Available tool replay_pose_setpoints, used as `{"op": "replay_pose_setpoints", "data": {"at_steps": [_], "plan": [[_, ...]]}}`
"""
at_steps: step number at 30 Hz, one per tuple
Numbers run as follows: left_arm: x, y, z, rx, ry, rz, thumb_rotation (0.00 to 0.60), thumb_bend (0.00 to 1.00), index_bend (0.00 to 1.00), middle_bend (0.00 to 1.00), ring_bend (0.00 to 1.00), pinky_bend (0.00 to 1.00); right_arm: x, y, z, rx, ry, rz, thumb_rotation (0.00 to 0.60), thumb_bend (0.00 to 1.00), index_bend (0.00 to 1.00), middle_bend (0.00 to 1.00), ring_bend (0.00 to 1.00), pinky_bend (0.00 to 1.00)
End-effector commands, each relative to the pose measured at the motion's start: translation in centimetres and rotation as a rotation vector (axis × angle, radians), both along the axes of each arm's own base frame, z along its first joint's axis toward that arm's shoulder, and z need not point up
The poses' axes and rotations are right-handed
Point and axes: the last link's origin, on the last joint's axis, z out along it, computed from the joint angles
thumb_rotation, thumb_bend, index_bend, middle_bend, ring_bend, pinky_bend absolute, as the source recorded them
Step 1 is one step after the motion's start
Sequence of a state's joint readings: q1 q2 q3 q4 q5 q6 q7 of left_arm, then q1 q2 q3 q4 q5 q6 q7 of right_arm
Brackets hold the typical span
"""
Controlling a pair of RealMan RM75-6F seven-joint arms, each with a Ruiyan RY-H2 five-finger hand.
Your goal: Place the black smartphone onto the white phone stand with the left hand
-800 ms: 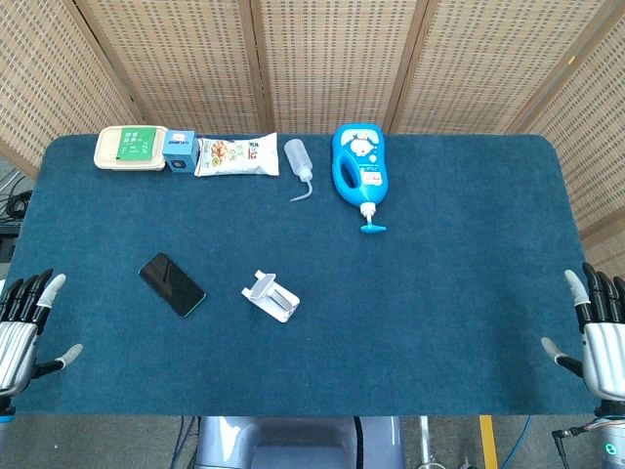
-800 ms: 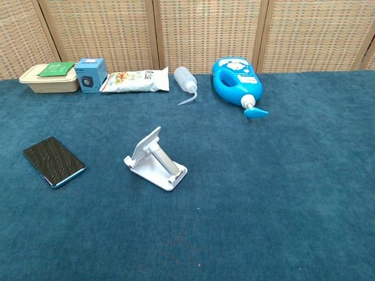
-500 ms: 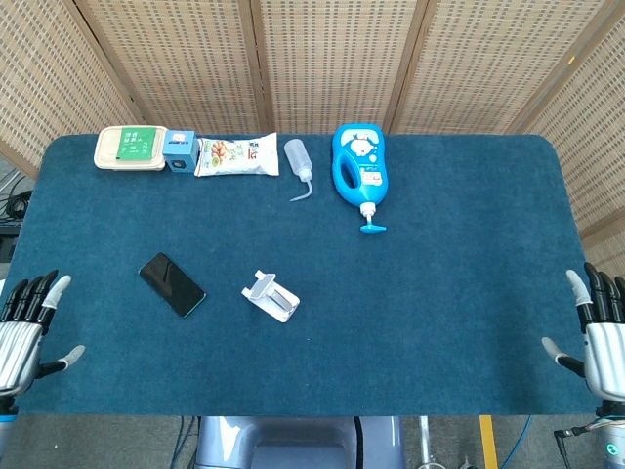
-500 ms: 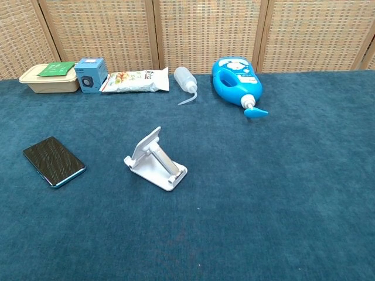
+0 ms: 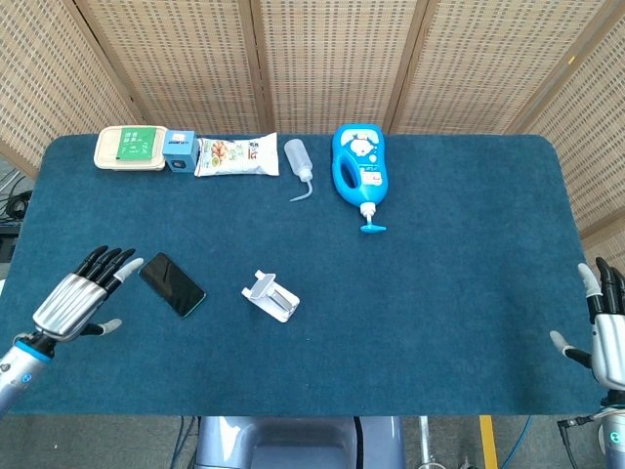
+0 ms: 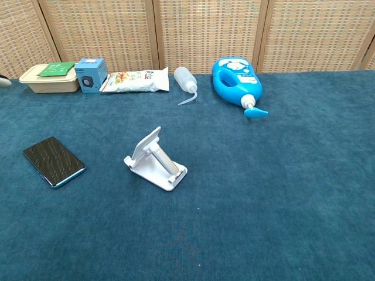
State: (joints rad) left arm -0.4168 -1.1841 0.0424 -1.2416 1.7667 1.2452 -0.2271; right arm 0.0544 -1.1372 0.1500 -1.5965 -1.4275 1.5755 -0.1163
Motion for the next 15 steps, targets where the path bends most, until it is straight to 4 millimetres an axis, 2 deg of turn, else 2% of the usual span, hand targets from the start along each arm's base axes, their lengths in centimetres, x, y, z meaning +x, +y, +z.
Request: {"op": "replay_pose_setpoints", "data": {"at_steps": [1,6,15], "plan": [[-0.2,4.3,-3.3,-0.178,0.017,0.037,0.6,0.0,0.05,0.02,0.03,0.01,-0.3,-0.5,0.0,0.0,-0.001,-0.02,0.6,0.03,0.0,0.0,0.0,0.0],[-0.1,6.7,-5.7,-0.231,0.059,0.035,0.6,0.0,0.08,0.05,0.06,0.05,-0.8,-1.0,-0.1,0.002,-0.001,-0.049,0.6,0.03,0.0,0.0,0.0,0.0],[1.3,8.0,-8.8,-0.286,0.106,-0.017,0.6,0.0,0.11,0.07,0.09,0.07,-1.1,-1.3,0.0,0.005,-0.015,-0.062,0.6,0.03,0.0,0.0,0.0,0.0]]}}
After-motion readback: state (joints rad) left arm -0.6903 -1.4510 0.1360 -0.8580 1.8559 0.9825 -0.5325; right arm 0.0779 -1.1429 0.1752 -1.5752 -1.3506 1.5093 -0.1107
